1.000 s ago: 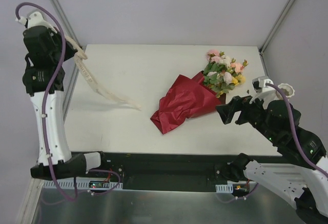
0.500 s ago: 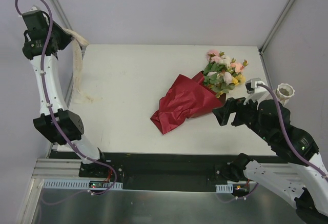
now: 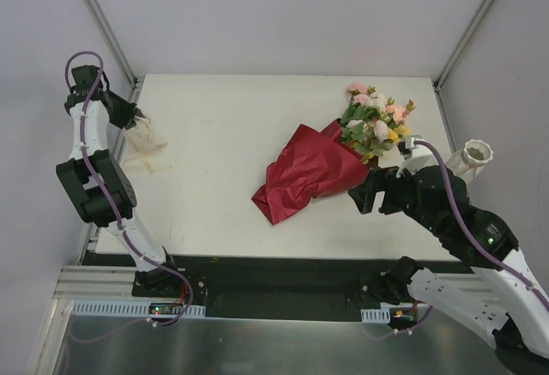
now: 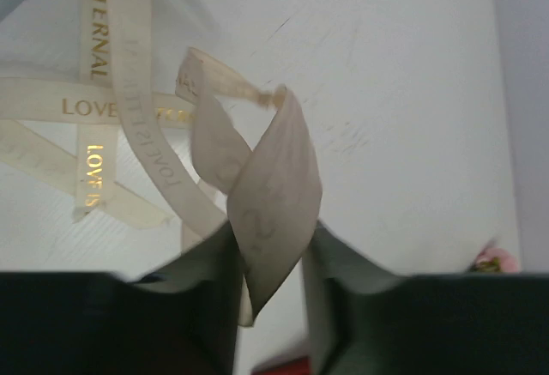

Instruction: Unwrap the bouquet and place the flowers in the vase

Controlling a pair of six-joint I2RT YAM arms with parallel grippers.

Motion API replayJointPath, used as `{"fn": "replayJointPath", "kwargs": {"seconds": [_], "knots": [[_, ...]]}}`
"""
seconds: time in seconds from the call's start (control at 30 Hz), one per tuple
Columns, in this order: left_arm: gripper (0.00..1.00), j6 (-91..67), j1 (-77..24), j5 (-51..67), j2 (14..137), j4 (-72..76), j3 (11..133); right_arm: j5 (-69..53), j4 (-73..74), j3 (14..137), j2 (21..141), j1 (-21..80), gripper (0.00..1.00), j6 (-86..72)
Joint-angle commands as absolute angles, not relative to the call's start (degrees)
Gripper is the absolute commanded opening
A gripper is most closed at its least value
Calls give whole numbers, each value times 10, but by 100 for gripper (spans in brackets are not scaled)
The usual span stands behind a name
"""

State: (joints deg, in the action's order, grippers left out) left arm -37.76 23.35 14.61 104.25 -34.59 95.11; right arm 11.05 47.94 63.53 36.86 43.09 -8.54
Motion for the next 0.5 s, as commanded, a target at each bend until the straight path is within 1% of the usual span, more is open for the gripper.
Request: {"fn": "replayJointPath", "kwargs": {"seconds": [0.0,0.03,0.07,0.13,0.2,0.37,0.4,0.47], "knots": [[43,-422,240,149,1035,-324,913,98,476,630,403,430,91,-102],[51,-424,242,149,1032,-321,907,93,478,630,410,430,91,-103],[61,-422,242,150,1022,-316,900,90,478,629,417,429,92,-104],[70,-418,240,153,1011,-311,890,79,479,627,439,430,92,-107],[73,-415,241,163,991,-309,881,73,475,621,462,430,92,-112],[73,-403,225,201,913,-278,796,57,461,613,499,431,92,-129],[72,-393,215,221,899,-246,779,57,458,608,507,431,92,-134],[71,-381,180,317,865,-188,716,61,446,601,511,431,91,-142]]}}
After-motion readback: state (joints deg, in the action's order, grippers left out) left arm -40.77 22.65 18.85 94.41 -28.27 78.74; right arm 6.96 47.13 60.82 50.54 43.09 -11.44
